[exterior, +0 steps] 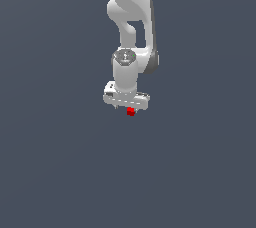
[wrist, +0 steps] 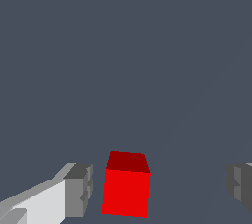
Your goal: Pick up the red cube and move it to a goal position.
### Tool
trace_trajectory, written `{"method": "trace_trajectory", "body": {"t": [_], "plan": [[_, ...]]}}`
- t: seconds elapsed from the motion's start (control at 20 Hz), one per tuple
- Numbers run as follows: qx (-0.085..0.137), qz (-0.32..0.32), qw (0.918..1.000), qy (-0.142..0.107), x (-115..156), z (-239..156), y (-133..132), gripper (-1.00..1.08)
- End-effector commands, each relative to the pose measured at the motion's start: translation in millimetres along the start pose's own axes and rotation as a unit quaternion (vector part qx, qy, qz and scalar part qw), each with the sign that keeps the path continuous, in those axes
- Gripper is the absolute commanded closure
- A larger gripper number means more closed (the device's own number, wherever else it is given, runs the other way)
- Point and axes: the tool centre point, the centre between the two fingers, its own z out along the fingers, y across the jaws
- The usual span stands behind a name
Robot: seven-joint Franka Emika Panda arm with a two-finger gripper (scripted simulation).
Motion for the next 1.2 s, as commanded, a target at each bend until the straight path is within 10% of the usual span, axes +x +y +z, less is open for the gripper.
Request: {"method": "trace_trajectory", "body": {"t": [0.0,0.9,0.95,1.15], "plan": [[0.000,0.013,0.9999,-0.002,-12,18,-4,-0.92],[0.001,0.045,0.9990,-0.006,-39,66,-20,-0.92],[0.001,0.045,0.9990,-0.006,-39,66,-20,1.08],[0.001,0.045,0.9990,-0.006,-39,66,-20,1.08]]}}
